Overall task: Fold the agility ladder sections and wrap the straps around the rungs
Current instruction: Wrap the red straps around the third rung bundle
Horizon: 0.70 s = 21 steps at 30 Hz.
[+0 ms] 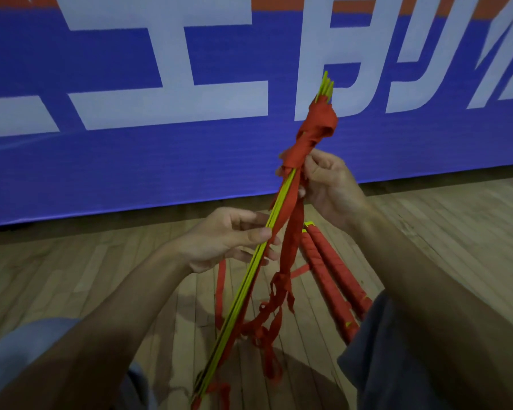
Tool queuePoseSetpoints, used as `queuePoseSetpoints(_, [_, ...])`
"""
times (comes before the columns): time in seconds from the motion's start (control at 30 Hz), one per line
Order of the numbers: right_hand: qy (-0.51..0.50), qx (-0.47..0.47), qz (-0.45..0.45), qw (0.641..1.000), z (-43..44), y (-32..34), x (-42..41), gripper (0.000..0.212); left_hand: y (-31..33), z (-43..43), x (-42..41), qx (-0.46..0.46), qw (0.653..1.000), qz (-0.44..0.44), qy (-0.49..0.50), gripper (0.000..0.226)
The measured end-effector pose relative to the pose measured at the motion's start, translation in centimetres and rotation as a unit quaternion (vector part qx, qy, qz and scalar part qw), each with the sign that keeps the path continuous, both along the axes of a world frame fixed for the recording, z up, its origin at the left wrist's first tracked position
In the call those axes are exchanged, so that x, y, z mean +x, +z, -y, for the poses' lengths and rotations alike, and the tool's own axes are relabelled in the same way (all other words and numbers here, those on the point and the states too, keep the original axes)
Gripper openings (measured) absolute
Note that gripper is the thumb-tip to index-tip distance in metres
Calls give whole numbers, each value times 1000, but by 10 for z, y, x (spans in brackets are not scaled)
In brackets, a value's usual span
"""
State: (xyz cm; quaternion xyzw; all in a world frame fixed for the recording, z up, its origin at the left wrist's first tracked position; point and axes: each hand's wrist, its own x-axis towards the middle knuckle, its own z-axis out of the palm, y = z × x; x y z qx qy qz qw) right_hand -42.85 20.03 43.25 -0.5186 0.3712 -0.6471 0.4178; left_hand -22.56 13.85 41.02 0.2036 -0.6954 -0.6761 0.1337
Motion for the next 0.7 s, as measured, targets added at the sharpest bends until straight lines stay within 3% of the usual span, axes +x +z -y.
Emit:
queuePoseSetpoints(0.2, [-175,61,-123,975,9,-5,6,29,-5,0,-3,-48,988,16,148,34])
queuePoseSetpoints(0.37, [-112,105,-88,984,8,-2,14,26,-8,5,-5,-144,955,54,253,16])
queuePoseSetpoints(0.53, [-171,115,-160,965,11,-9,25,33,-16,6,-7,-366,879,113,284,19])
queuePoseSetpoints(0.7, [-226,134,-120,957,18,-18,23,23,-18,8,-10,-402,864,132,273,25])
